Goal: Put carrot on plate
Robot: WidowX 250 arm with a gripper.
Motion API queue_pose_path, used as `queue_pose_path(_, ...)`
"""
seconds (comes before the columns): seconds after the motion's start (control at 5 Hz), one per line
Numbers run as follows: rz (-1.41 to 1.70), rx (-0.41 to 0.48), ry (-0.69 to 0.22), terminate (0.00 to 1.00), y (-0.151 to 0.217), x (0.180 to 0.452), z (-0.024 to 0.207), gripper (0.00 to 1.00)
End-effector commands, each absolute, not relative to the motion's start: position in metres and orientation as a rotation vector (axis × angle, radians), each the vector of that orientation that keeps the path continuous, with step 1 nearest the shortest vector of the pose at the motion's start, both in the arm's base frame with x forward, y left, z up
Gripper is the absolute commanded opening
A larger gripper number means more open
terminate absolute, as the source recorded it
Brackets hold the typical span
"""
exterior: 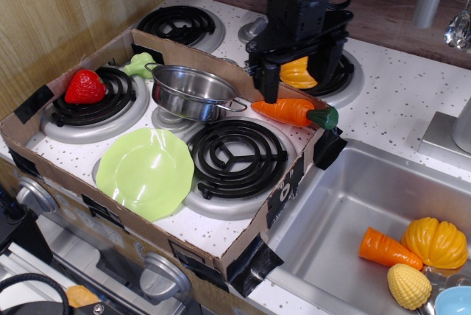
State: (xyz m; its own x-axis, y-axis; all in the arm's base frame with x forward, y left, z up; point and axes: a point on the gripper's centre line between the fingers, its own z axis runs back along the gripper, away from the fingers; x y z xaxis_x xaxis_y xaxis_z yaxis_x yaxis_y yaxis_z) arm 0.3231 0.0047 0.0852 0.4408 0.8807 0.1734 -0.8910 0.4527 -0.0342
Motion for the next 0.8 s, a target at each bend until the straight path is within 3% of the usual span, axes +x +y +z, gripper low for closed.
queue_pose_path(0.0, 1.175, 0.029, -0.254, 0.0, 0.016, 0.332, 0.095, 1.0)
queue_pose_path(0.2, 1.186, -0.014, -0.263, 0.0, 0.016, 0.33, 0.085, 1.0)
queue_pose_path(0.6, 1.109, -0.175, -0.261, 0.0, 0.016, 0.337, 0.042, 1.0)
